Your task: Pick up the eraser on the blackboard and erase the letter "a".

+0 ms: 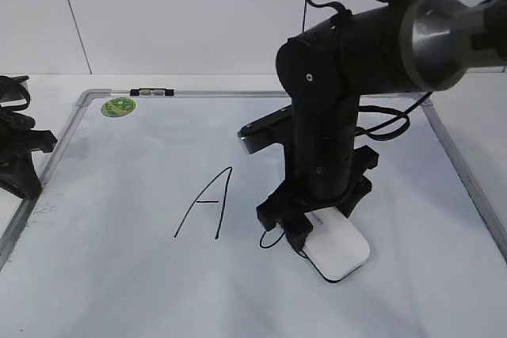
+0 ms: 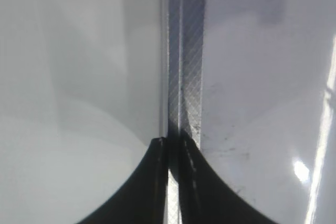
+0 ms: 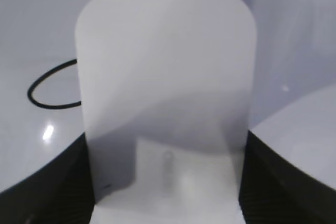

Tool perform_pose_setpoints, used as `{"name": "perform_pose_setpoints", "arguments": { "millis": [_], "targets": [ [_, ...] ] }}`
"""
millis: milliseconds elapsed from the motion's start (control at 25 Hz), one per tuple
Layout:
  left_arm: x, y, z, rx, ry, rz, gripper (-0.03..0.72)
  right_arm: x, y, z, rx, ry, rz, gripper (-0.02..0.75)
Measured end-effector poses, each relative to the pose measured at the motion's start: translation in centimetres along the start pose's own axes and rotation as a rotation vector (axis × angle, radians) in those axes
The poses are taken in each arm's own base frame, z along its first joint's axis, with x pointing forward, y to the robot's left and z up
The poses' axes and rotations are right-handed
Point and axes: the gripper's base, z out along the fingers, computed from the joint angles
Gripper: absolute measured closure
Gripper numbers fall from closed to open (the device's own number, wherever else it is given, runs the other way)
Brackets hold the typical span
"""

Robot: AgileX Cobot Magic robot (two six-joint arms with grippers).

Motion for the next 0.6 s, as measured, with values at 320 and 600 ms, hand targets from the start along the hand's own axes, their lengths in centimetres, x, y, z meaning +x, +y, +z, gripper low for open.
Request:
{"name": "perform_pose_setpoints", "arguments": {
  "millis": [320,600],
  "targets": [
    [0.0,0.0,0.0,0.000,0.000,0.000,0.669,0.2,2.4,-0.2,0.005,-0.005,-0.065,0.175],
    [0.0,0.0,0.0,0.001,0.000,-0.001,0.668,0.4,3.3,-0.2,0.005,0.005,-0.088,0.175]
  ]
}}
